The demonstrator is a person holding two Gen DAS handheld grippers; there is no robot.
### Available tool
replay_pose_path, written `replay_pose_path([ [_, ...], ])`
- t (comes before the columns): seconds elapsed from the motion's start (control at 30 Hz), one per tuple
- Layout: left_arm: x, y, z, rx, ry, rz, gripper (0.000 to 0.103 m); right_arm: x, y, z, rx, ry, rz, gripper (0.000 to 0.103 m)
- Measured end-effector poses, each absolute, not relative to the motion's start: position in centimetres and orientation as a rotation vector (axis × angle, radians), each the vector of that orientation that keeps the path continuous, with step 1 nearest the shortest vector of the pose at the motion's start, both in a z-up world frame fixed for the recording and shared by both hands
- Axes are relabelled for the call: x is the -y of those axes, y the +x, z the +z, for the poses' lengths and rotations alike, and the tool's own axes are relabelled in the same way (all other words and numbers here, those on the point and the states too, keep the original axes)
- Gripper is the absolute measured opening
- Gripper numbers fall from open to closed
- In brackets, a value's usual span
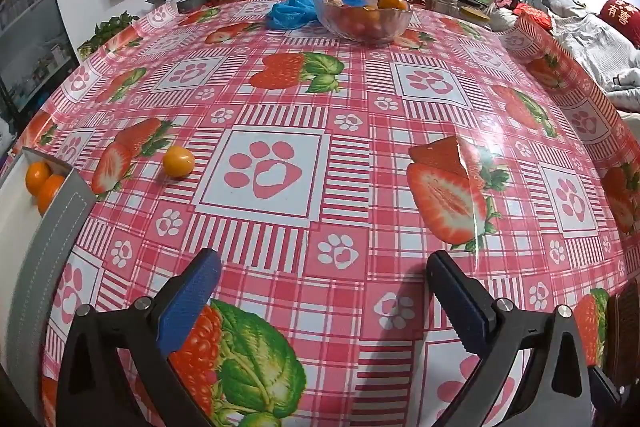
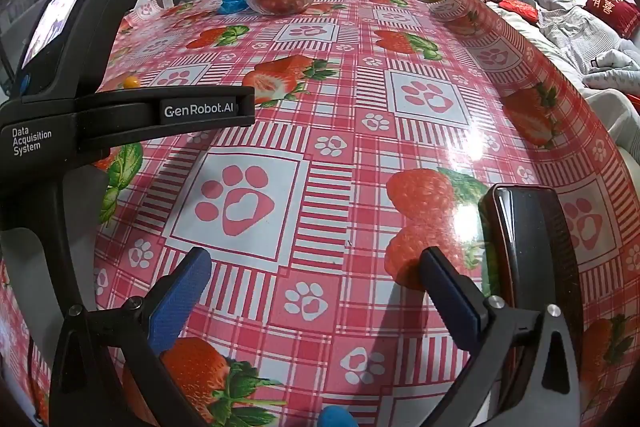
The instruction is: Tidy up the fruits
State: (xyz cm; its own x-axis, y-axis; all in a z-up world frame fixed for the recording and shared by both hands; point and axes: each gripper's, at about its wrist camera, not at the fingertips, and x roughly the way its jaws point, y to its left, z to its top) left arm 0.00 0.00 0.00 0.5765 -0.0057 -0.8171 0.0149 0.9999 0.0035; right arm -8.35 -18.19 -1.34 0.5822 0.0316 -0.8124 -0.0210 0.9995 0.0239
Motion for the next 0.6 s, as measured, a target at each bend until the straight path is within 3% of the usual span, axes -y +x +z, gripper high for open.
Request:
replay_pose_path([
  [0.6, -0.05, -0.01, 0.0, -0.952, -0.006, -0.019, 0.103, 18.18, -8.34, -1.34, -0.949, 0.012, 0.031, 0.103],
])
